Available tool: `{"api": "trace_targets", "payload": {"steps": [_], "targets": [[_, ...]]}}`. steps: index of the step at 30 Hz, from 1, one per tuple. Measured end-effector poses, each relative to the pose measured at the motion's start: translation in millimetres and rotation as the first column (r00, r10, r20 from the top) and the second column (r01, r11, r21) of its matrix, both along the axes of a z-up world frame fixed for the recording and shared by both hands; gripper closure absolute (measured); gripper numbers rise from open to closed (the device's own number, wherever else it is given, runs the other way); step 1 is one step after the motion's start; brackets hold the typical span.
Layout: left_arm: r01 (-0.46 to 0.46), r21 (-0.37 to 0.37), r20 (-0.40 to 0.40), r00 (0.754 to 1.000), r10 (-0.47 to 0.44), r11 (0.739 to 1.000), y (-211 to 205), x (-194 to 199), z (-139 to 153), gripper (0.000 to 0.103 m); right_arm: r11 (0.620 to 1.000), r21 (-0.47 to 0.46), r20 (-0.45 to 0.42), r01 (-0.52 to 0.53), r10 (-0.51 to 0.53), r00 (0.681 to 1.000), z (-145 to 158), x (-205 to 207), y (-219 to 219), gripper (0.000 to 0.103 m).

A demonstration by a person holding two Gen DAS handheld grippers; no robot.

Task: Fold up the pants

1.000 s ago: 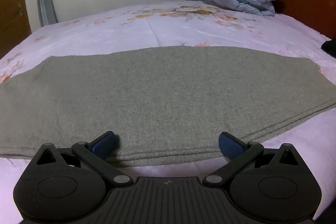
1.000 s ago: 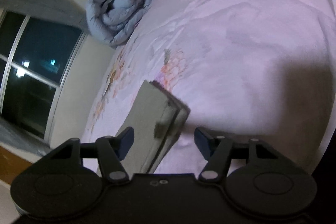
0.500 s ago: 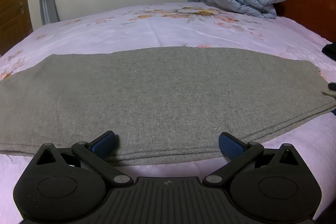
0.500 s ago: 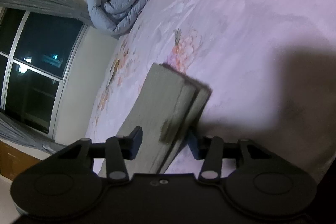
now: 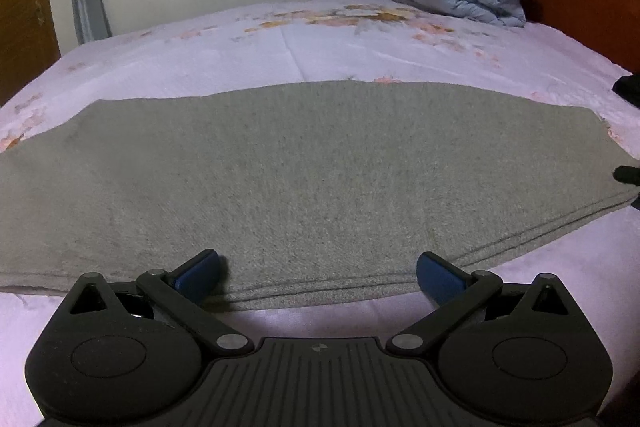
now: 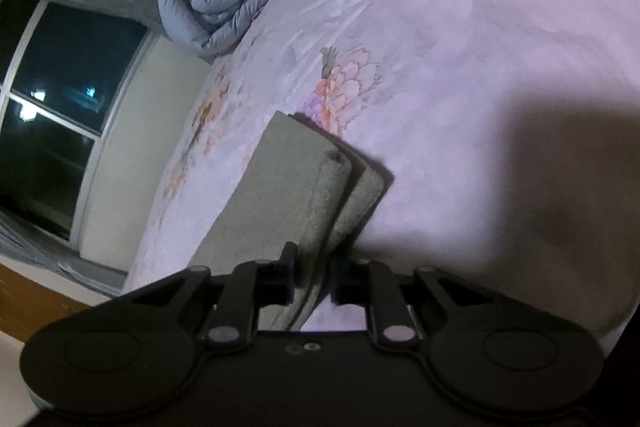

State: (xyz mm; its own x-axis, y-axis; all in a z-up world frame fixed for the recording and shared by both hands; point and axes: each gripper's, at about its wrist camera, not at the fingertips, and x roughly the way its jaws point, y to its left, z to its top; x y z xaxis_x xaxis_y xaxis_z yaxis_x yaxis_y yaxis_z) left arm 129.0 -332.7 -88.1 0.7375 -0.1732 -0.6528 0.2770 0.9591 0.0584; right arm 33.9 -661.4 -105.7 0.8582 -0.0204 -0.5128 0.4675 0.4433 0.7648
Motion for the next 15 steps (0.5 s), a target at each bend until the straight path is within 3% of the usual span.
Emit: {"api": "trace_targets", "payload": {"steps": [3, 9, 13, 15], "targets": [[0.010, 0.001, -0.004, 1.000, -0.010, 1.000, 0.7, 0.3, -0.8, 0.000, 1.000, 0.004, -0.020, -0.016, 0.016, 1.000, 4.9, 6.4, -1.6, 0.096], [0.034, -0.042, -0.008, 0.999, -0.034, 0.999, 12.4, 4.4, 7.6, 0.000, 0.982, -0.178, 0.029, -0.062, 0.069, 0.997, 54.8, 13.1, 28.3, 0.102], [-0.088, -0.120, 0.090, 0.991, 0.099, 0.989, 86.4, 3.2, 34.4, 0.000, 0.941, -0.311, 0.062, -0.131, 0.158, 0.986, 100.5, 26.9, 70.2, 0.102], [-0.173, -0.105, 0.131, 0.974, 0.186, 0.979, 144.7, 9.5, 43.3, 0.000, 0.912, -0.372, 0.073, -0.172, 0.213, 0.974, 118.1, 37.2, 99.6, 0.102]]}}
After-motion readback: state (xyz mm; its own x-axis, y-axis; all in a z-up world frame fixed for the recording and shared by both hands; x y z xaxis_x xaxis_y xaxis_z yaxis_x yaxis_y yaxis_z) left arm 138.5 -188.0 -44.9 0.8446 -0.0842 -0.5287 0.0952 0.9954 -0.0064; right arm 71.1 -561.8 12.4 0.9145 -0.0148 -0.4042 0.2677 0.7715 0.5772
